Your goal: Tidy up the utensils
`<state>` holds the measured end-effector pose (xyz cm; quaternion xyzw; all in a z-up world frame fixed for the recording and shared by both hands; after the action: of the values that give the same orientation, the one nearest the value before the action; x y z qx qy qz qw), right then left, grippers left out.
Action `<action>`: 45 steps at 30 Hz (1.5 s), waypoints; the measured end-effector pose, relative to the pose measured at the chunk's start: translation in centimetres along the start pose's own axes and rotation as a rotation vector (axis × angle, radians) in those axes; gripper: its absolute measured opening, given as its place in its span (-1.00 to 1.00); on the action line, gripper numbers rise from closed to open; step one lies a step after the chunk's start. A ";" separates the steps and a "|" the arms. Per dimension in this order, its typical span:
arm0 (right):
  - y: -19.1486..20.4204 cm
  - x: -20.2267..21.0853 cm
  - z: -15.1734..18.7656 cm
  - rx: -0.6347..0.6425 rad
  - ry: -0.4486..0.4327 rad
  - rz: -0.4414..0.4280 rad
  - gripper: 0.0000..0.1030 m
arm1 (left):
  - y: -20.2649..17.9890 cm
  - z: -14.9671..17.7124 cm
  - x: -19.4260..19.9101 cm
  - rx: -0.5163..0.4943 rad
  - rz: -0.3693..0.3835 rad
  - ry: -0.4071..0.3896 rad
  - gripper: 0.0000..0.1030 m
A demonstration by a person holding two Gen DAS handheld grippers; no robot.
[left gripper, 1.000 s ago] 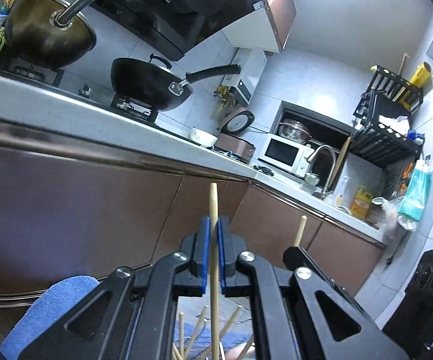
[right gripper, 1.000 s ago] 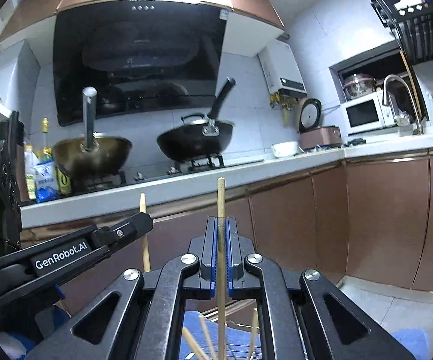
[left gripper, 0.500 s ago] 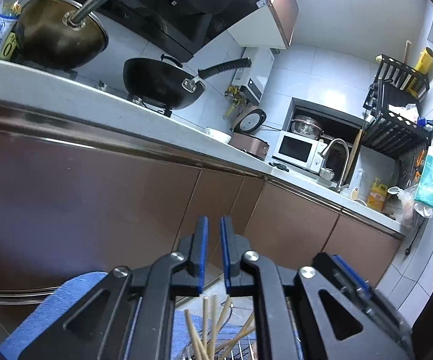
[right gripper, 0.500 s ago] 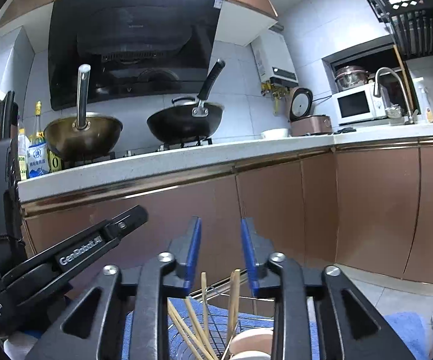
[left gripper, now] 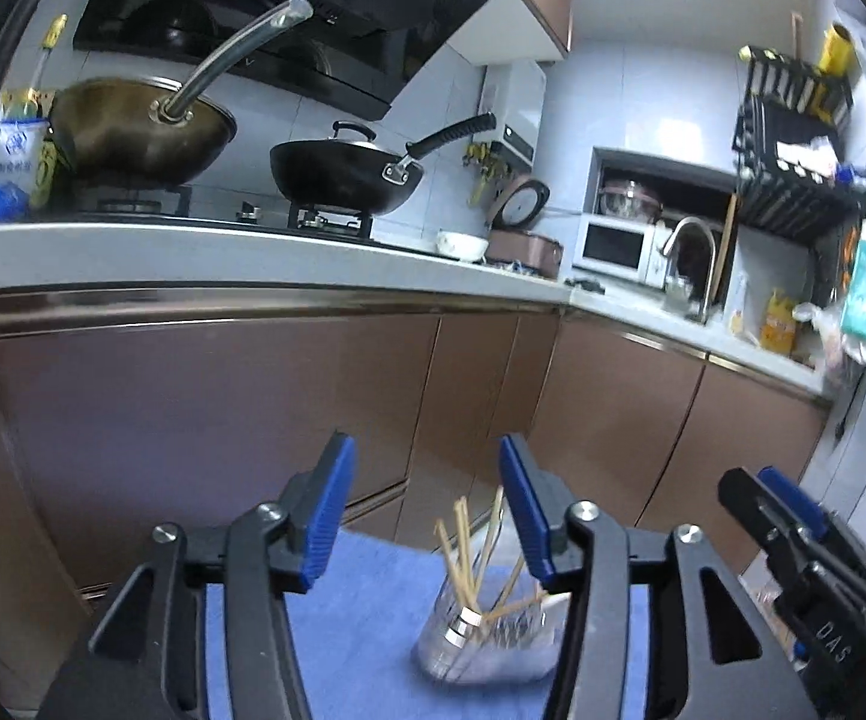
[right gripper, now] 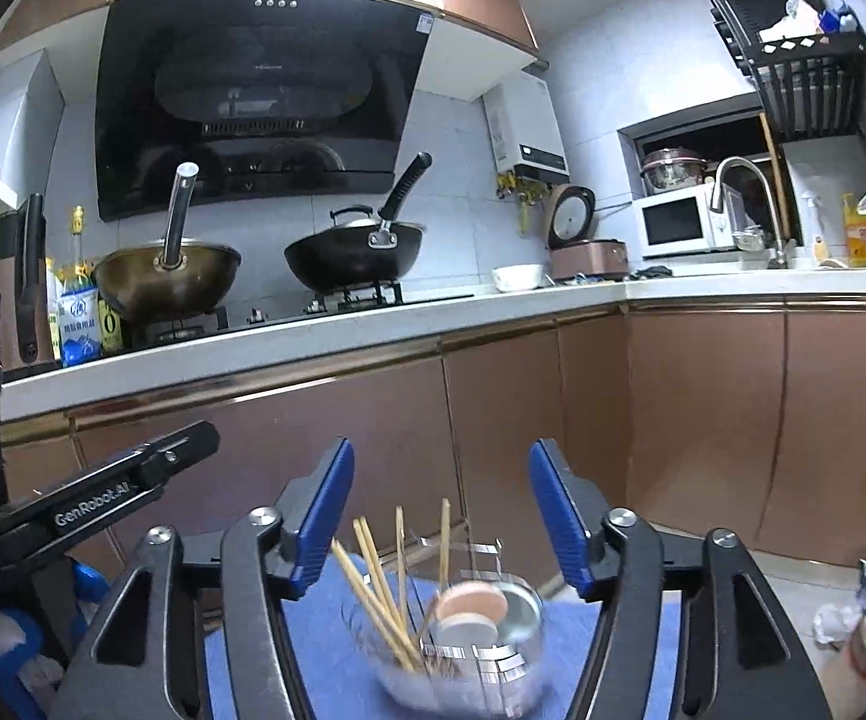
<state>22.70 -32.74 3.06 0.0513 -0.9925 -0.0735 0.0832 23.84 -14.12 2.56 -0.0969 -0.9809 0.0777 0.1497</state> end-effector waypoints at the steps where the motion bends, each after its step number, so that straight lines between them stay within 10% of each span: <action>1: -0.1 0.8 0.2 0.002 0.015 0.011 0.26 | -0.1 0.3 0.9 -0.017 -0.015 0.008 -0.01; 21: -0.3 12.6 4.1 0.046 0.131 0.128 0.97 | -1.1 5.2 13.9 -0.147 -0.137 0.077 0.14; 45: 0.7 20.3 4.9 0.060 0.097 0.197 0.99 | 0.7 4.8 23.6 -0.165 -0.252 -0.067 0.35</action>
<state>1.90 -33.65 1.62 -0.0404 -0.9893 -0.0328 0.1365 0.36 -8.99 4.46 0.0177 -0.9928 -0.0193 0.1171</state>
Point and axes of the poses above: each gripper's, at about its wrist camera, not at the fingertips, and x roughly against the way its jaws point, y to its left, z to its underside, the point moved 4 cm from there along -x, roughly the way its jaws point, and after that the axes turned 2 degrees about y, right-handed, at the moved point
